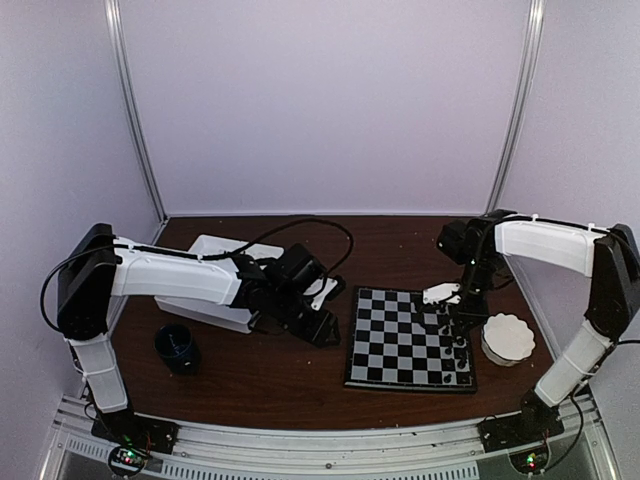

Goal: Set up the chess pieces on the board
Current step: Adjust the pawn at e7.

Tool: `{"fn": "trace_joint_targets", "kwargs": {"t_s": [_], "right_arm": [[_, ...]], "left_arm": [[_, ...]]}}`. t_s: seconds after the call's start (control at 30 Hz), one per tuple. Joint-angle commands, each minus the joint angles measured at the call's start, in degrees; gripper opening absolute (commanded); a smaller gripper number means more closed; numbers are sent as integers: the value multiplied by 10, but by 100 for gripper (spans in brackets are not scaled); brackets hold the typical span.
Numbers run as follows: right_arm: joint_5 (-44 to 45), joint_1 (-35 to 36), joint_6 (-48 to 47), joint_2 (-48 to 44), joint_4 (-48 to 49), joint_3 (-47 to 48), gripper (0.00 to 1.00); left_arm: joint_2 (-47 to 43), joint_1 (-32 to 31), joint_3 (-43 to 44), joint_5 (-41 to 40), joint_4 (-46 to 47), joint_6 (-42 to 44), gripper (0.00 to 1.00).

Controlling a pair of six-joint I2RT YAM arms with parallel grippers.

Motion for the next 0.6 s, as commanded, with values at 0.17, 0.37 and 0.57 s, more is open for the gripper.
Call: {"fn": "trace_joint_targets", "kwargs": {"t_s": [0.17,0.37,0.57], "right_arm": [[39,19,-6,20,8,-4,24],[57,29,-1,31,21,-7,23],[69,31,2,45,33,-7,22]], "left_arm": [[-19,6,0,-9,15,-1,48],[-21,7,-4,-9,16,-1,48],[-21,7,-6,-7,18,-1,48]]}}
